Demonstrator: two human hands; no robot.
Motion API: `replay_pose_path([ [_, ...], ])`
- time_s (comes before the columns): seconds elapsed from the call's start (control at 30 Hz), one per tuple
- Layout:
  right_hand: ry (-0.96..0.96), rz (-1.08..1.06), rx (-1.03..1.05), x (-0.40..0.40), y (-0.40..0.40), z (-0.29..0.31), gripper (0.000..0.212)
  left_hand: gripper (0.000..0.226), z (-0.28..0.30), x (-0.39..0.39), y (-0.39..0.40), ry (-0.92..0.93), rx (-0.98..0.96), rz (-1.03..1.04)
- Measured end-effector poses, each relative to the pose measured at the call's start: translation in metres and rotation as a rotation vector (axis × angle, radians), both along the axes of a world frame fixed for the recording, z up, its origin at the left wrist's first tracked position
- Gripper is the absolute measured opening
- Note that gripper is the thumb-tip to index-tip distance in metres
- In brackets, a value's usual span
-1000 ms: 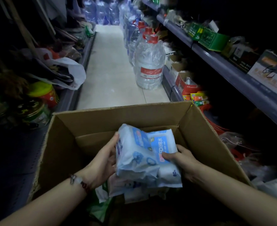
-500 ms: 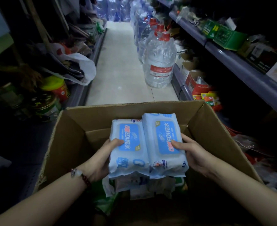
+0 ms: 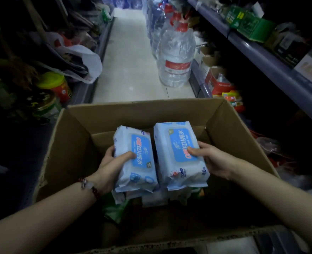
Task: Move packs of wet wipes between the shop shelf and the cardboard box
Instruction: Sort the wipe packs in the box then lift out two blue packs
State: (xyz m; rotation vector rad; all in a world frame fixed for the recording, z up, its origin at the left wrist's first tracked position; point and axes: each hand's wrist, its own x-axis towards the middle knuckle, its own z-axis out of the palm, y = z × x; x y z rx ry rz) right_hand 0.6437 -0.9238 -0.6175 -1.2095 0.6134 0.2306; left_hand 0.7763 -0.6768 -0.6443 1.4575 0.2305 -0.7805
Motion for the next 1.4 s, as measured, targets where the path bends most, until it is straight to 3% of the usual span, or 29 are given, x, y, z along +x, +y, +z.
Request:
replay_pose_path([
  [0.17,0.152,0.024,-0.079,-0.013,0.005,-0.024,0.052,0.057,-0.011,-0.010,0.004,0.053,-0.019,-0.074],
  [0.27,0.207,0.063,-0.099,-0.017,0.015,-0.035,0.050,0.045,-0.017,-0.019,0.007,0.052,0.010,-0.093],
  [0.47,0.221,0.125,-0.102,-0.024,0.022,-0.039,0.041,0.051,-0.024,-0.024,0.017,0.073,0.014,-0.084],
  [0.57,0.214,0.124,-0.089,-0.024,0.020,-0.041,0.044,0.052,-0.023,-0.023,0.017,0.061,-0.006,-0.089],
  [0.7,0.227,0.190,-0.124,-0.024,0.011,-0.044,0.063,0.068,-0.020,-0.017,0.017,0.018,-0.004,-0.045],
  [1.07,0.297,0.365,-0.207,-0.026,0.011,-0.044,0.060,0.064,-0.010,-0.010,0.015,0.029,-0.021,0.003],
  [1.17,0.337,0.522,-0.343,-0.023,0.003,-0.045,0.074,0.063,-0.009,-0.015,0.014,-0.011,0.022,0.003],
  [1.3,0.466,1.003,-0.599,-0.006,0.006,-0.049,0.077,0.063,-0.006,-0.017,0.010,-0.084,0.049,-0.025],
  [1.4,0.588,1.239,-0.625,0.012,0.014,-0.069,0.079,0.067,-0.005,-0.014,0.007,-0.092,0.048,-0.060],
])
